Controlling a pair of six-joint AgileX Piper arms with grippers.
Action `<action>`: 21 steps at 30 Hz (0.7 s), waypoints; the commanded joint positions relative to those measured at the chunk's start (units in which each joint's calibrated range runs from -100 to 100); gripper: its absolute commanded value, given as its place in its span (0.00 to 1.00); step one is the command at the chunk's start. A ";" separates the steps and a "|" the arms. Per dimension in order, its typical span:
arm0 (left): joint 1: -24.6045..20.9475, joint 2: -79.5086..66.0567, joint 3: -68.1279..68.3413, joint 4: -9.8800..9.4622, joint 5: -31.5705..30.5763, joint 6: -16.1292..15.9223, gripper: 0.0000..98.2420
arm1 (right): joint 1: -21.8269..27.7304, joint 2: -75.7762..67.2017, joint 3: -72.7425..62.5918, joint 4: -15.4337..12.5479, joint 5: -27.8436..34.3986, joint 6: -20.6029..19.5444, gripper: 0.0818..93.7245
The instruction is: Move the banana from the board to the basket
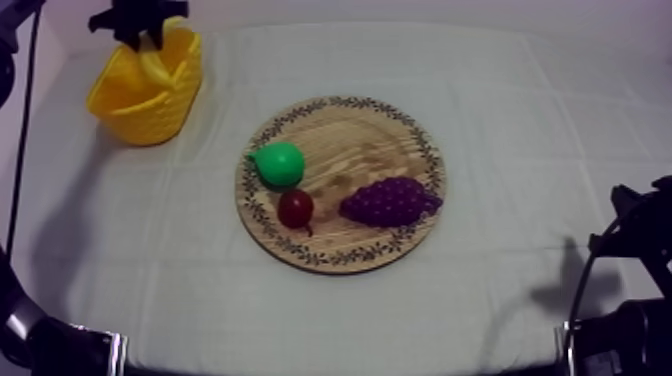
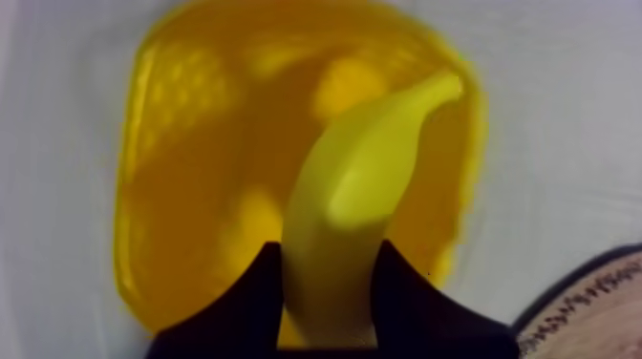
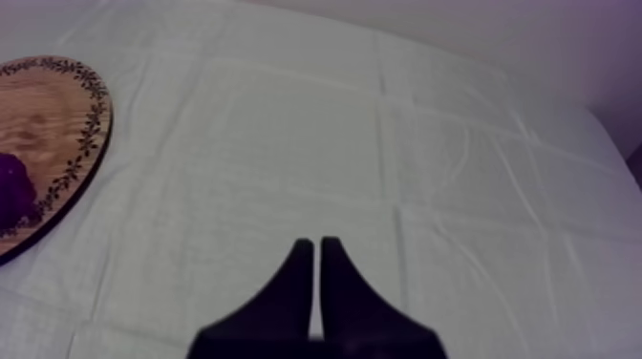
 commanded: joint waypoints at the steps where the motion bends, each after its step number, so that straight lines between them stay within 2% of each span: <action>1: -1.43 0.37 1.04 -0.16 -0.30 0.07 0.29 | 0.03 -0.05 0.05 0.01 0.01 -0.01 0.00; 15: -3.57 4.96 -0.43 -0.12 -3.41 0.15 0.30 | 0.03 -0.05 0.05 0.01 0.01 -0.01 0.00; 21: -3.46 6.64 -1.89 0.03 -4.43 -0.46 0.39 | 0.03 -0.05 0.05 0.01 0.01 -0.01 0.00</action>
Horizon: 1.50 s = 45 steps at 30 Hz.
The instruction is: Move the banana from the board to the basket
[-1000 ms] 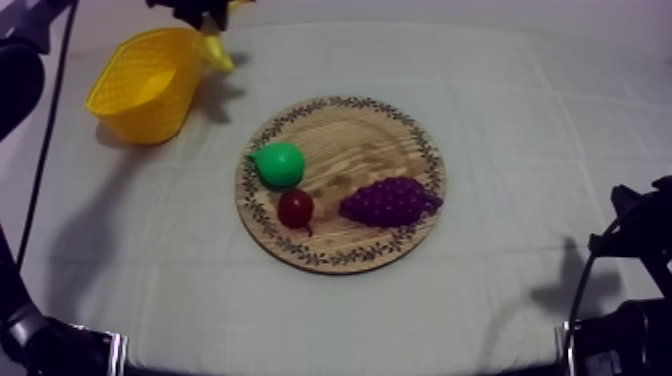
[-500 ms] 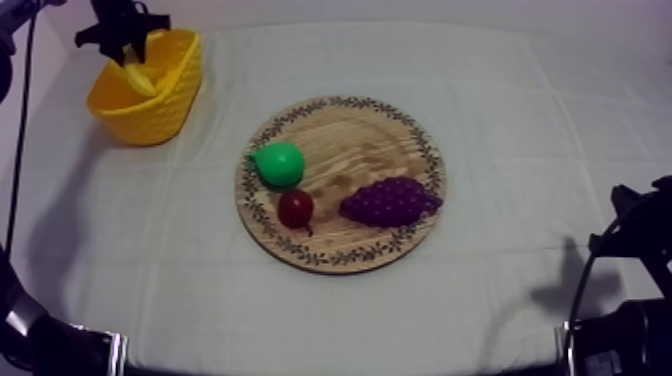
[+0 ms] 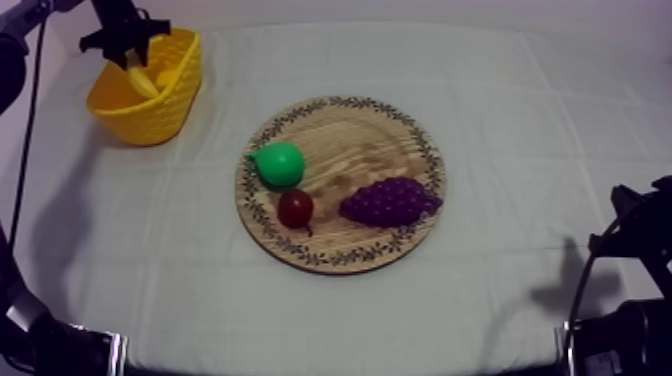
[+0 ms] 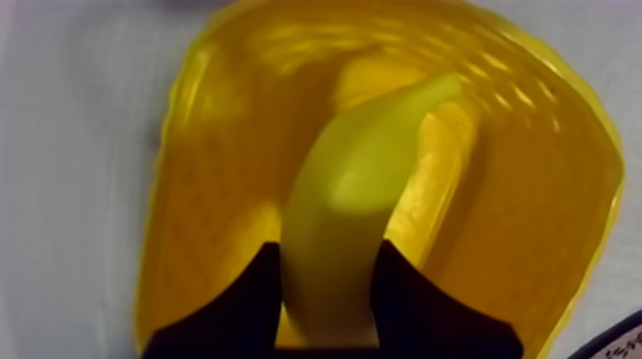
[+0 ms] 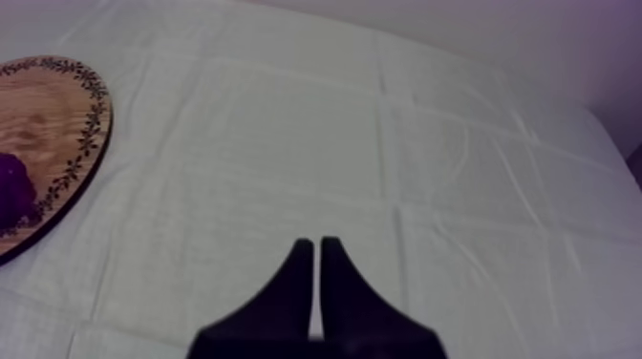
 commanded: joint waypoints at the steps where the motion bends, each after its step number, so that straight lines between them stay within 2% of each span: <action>1: 0.05 0.37 -0.39 0.03 -0.22 -0.16 0.40 | 0.03 -0.05 0.05 0.01 0.01 -0.01 0.00; 7: 0.20 0.77 -0.68 0.18 -1.30 -0.43 0.43 | 0.03 -0.05 0.05 0.01 0.01 -0.01 0.00; 11: 0.23 0.54 -0.15 0.29 -2.08 -0.58 0.41 | 0.03 -0.05 0.05 0.01 0.01 -0.01 0.00; 14: 0.32 -0.27 0.96 0.47 -3.09 -0.79 0.32 | 0.03 -0.05 0.05 0.01 0.01 -0.01 0.00; 18: 0.31 -2.59 3.89 1.39 -5.31 -1.07 0.11 | 0.03 -0.05 0.05 0.01 0.01 -0.01 0.00; 22: 0.13 -6.78 9.72 2.82 -8.80 -1.47 0.03 | 0.03 -0.05 0.05 0.01 0.01 -0.01 0.00; 34: 1.26 -31.47 39.62 6.49 -25.40 -2.75 0.00 | 0.03 -0.05 0.05 0.01 0.01 -0.01 0.00; 45: 4.06 -58.85 64.71 7.36 -32.50 -1.41 0.00 | 0.03 -0.05 0.05 0.01 0.01 -0.01 0.00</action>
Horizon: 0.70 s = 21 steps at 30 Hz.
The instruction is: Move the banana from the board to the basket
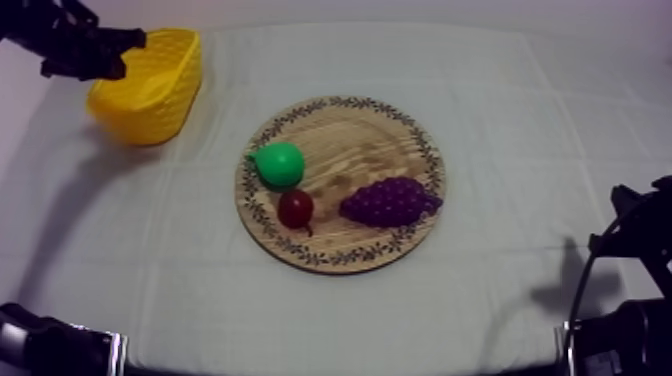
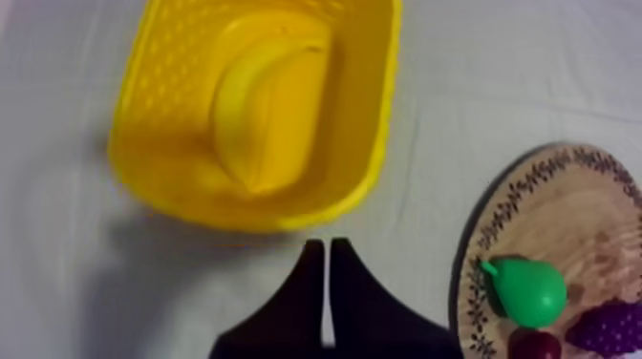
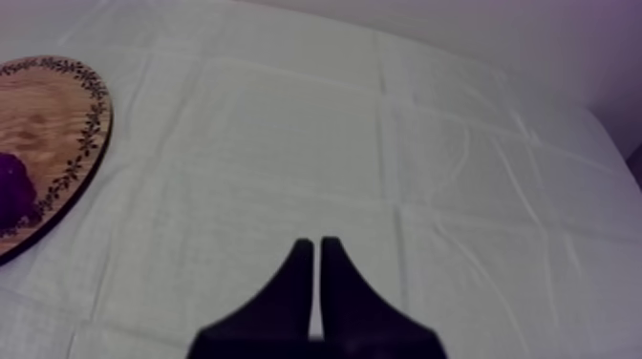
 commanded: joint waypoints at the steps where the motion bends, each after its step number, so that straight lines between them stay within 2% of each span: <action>1: -0.17 -10.71 9.73 0.46 -1.70 -0.26 0.00 | 0.03 -0.05 0.05 0.01 0.01 -0.01 0.00; 7: -1.93 -25.72 23.81 2.67 -6.77 -2.30 0.00 | 0.03 -0.05 0.05 0.01 0.01 -0.01 0.00; 12: -3.11 -38.52 34.87 3.34 -10.40 -3.08 0.00 | 0.03 -0.05 0.05 0.01 0.01 -0.01 0.00; 21: -5.62 -63.84 53.32 5.31 -14.90 -7.96 0.00 | 0.03 -0.05 0.05 0.01 0.01 -0.01 0.00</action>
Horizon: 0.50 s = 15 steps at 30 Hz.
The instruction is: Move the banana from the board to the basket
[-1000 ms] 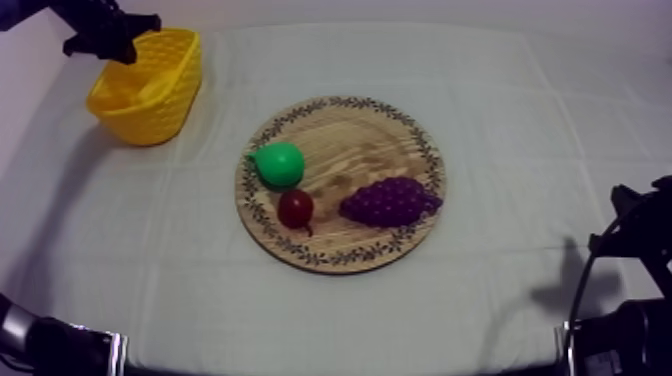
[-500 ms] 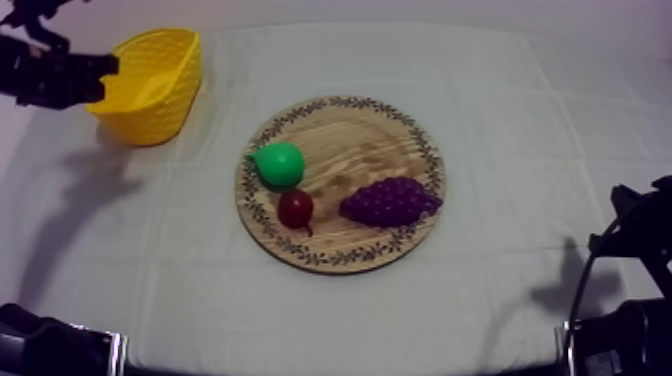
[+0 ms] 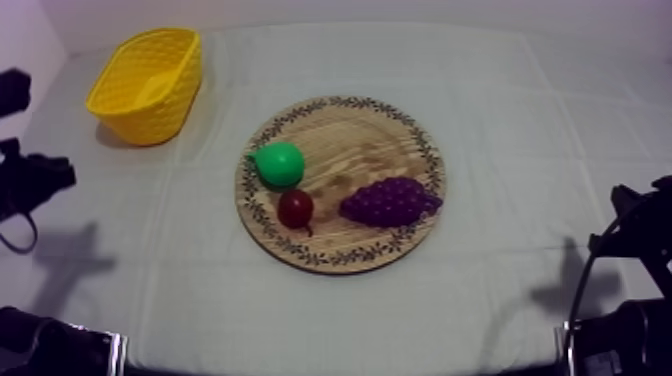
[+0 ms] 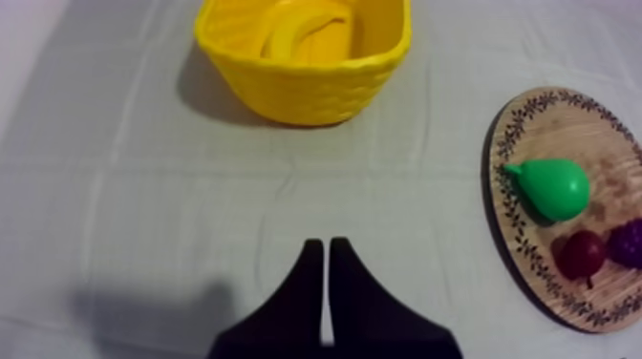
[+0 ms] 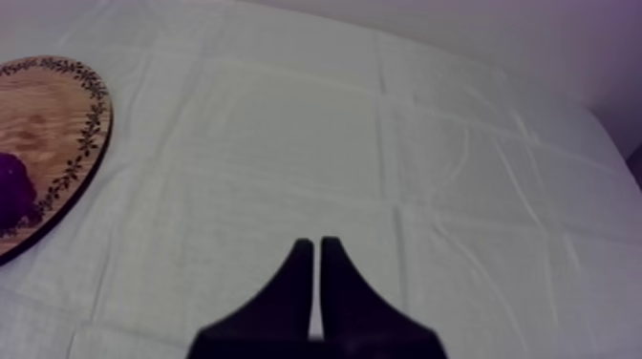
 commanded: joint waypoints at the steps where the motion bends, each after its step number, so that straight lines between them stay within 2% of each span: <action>1: -0.42 -13.65 7.65 0.12 -0.16 -1.18 0.00 | 0.03 -0.05 0.05 0.01 0.01 -0.01 0.00; 8: 0.32 -30.51 16.78 0.33 -0.31 -1.69 0.00 | 0.03 -0.05 0.05 0.01 0.01 -0.01 0.00; 15: 1.86 -37.63 20.76 0.20 -0.71 -1.98 0.00 | 0.03 -0.05 0.05 0.01 0.01 -0.01 0.00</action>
